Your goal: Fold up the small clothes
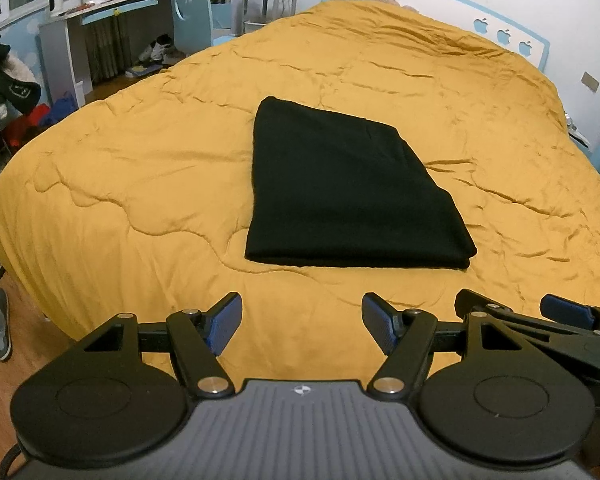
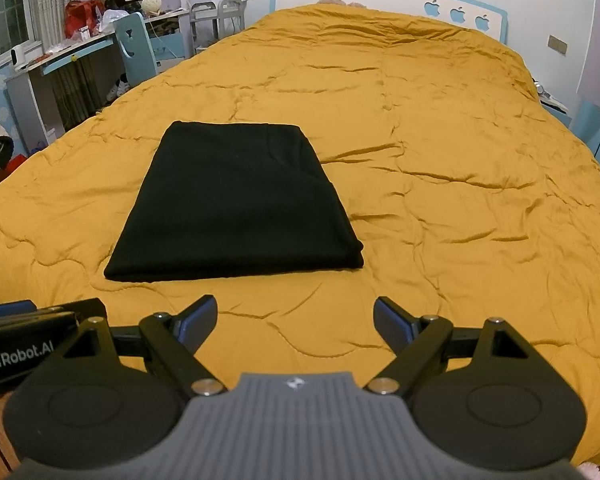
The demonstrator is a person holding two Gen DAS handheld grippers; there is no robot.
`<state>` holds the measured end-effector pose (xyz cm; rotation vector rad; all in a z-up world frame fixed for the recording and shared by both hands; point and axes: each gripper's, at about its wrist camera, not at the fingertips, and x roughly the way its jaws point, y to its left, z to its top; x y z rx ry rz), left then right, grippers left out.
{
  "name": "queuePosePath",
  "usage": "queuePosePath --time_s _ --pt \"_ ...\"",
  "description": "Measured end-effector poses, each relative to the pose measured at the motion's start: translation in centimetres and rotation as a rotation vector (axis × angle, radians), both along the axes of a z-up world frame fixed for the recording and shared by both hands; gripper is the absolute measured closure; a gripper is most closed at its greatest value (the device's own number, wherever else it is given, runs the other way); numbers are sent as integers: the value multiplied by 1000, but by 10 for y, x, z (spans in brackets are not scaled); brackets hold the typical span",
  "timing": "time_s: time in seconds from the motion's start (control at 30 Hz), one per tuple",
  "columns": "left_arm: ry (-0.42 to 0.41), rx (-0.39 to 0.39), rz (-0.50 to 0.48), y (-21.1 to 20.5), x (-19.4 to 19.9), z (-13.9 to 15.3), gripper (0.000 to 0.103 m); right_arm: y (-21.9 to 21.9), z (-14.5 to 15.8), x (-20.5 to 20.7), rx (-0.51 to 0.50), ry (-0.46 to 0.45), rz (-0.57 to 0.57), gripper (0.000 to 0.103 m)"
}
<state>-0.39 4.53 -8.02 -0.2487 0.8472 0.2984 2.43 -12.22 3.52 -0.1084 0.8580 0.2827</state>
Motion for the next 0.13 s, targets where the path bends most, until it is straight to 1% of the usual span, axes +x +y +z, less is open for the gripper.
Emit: queuePosePath --time_s 0.13 --pt "1 2 -1 -1 0 1 23 -1 0 0 0 2 -2 22"
